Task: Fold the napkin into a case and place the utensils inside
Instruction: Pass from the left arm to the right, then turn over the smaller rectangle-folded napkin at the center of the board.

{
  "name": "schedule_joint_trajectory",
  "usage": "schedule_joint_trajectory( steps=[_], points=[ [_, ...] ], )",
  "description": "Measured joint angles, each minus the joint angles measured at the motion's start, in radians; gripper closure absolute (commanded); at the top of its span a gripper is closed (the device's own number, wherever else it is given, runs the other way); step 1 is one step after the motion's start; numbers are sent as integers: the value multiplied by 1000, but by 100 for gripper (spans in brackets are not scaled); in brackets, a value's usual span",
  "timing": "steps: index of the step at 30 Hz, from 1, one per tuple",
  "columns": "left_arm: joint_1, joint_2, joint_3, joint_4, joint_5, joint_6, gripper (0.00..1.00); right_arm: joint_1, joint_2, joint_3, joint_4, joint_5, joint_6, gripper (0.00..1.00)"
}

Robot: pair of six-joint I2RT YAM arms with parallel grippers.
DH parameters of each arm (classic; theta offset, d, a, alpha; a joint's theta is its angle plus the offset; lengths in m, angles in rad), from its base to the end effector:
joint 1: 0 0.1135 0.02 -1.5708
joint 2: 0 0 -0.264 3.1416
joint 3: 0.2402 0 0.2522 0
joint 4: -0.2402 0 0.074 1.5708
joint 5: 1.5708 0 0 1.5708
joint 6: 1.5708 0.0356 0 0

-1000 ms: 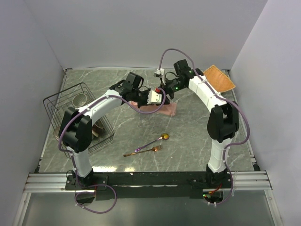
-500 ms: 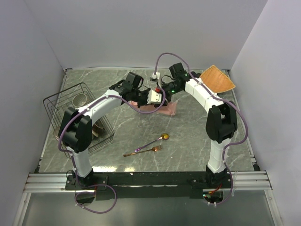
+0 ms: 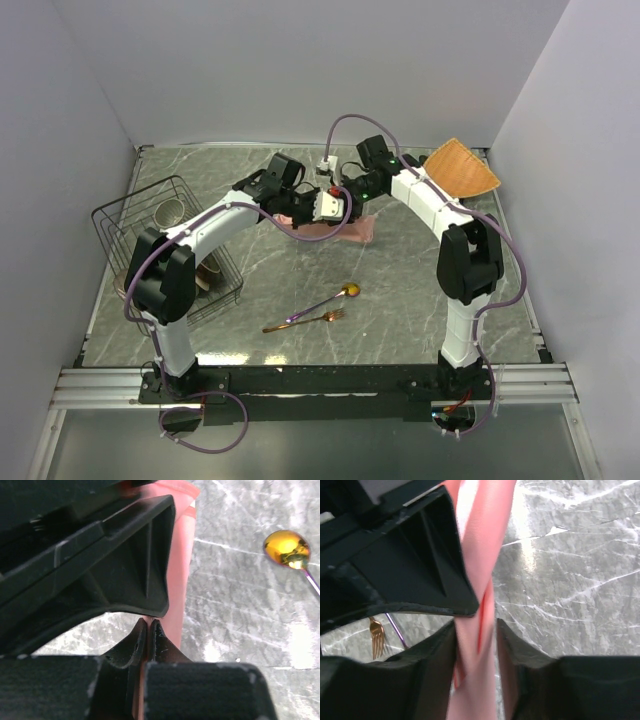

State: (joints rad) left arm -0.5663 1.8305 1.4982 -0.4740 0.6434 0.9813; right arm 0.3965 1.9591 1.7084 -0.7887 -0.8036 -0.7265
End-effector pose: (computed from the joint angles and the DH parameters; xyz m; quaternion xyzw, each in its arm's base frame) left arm 0.3344 -0.2379 0.2715 0.6995 0.5472 -0.2142 0.4067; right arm 0.3795 0.1867 0.2701 -0.5598 0.6970 0.3325 0.3004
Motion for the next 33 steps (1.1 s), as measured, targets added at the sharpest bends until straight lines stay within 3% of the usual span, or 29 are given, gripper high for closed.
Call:
schedule_joint_trajectory(
  steps=[1, 2, 3, 7, 9, 10, 13, 16, 26, 33],
  points=[
    [0, 0, 0, 2, -5, 0, 99, 3, 0, 0, -1, -1, 1, 79],
    [0, 0, 0, 3, -9, 0, 99, 6, 0, 0, -2, 0, -4, 93],
    [2, 0, 0, 3, -14, 0, 99, 10, 0, 0, -3, 0, -2, 100],
    [4, 0, 0, -3, -18, -3, 95, 14, 0, 0, -2, 13, -4, 100],
    [4, 0, -1, -1, -22, -13, 85, 14, 0, 0, 0, 14, -3, 100],
    [4, 0, -1, 0, -23, -19, 73, 14, 0, 0, 1, 15, 0, 100],
    [12, -1, 0, 3, -17, -41, 54, 13, 0, 0, 18, 35, 15, 100],
    [30, -11, 0, -2, -5, -77, 46, 4, 0, 0, 34, 66, 14, 100],
    [185, -132, -13, -47, 18, -185, 43, -21, 14, 0, 85, 162, -59, 100],
    [317, -131, -13, -43, 28, -411, 45, 2, 17, -109, 271, 277, -145, 100]
  ],
)
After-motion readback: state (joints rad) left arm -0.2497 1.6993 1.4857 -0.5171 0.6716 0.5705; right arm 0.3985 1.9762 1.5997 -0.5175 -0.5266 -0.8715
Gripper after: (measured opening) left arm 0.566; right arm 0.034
